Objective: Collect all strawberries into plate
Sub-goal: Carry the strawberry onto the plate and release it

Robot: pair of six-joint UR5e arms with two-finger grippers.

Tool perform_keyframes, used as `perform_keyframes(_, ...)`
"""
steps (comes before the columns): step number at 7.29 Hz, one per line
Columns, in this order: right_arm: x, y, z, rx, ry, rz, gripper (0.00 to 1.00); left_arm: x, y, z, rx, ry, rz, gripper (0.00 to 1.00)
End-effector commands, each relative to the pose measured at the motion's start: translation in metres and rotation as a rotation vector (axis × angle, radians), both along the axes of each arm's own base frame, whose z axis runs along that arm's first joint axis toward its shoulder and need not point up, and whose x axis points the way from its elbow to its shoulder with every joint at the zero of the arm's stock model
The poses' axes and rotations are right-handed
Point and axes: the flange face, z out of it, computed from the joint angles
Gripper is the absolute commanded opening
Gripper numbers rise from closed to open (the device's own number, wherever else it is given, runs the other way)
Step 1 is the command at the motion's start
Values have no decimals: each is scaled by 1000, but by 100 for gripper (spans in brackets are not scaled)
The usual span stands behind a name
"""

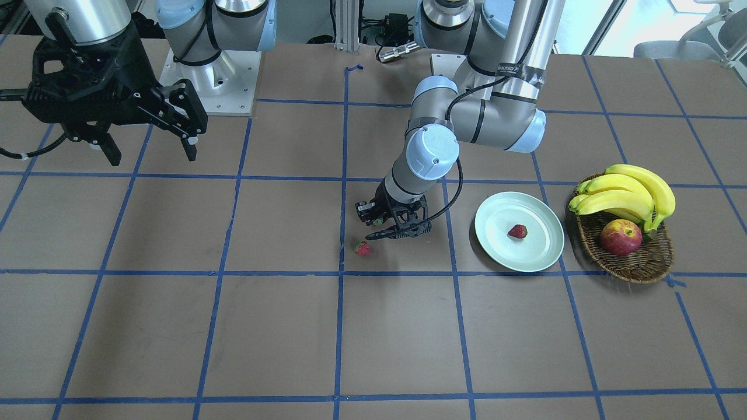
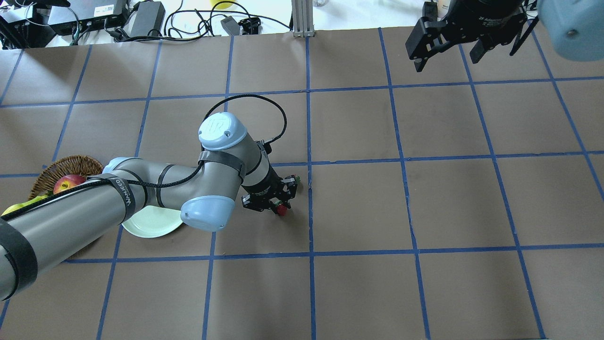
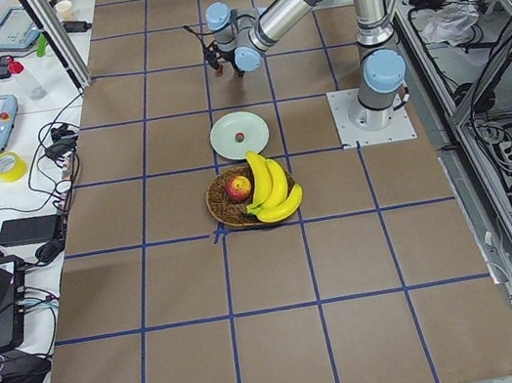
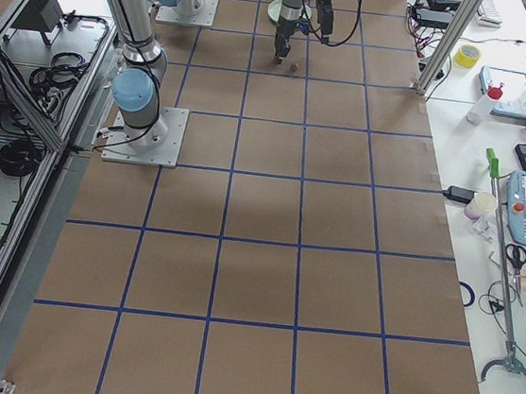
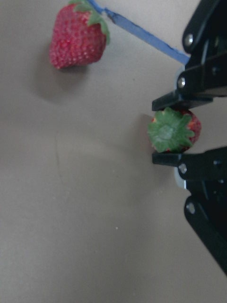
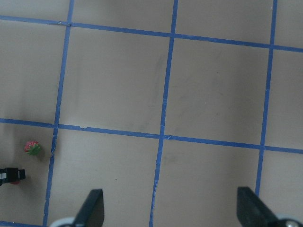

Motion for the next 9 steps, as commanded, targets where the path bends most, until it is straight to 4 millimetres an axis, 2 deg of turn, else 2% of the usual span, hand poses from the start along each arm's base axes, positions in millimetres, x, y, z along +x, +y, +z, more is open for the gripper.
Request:
perform_keyframes(1, 0, 0, 0, 0, 1, 0, 100, 12, -34, 53, -24, -60, 7, 0)
perform_keyframes(2, 0, 0, 0, 0, 1, 0, 100, 26, -57, 97, -8, -190, -46, 0)
perform_keyframes(3, 0, 0, 0, 0, 1, 0, 100, 42, -66, 134, 30, -273, -167, 0)
perform_keyframes(4, 0, 0, 0, 0, 1, 0, 100, 83, -79, 144, 62, -316, -192, 0)
perform_keyframes(5, 0, -1, -1, 2, -1, 0, 100, 134, -87, 133, 97, -298, -211, 0)
perform_keyframes(7, 0, -1, -1, 0, -4, 1, 100, 216, -79, 99, 173, -238, -243, 0)
perform_keyframes(8, 0, -3, 1, -18, -2, 2, 100, 244, -75, 84, 199, -214, -251, 0)
perform_keyframes(9, 0, -3, 1, -23, -2, 2, 100, 264, -77, 78, 204, -211, -221, 0)
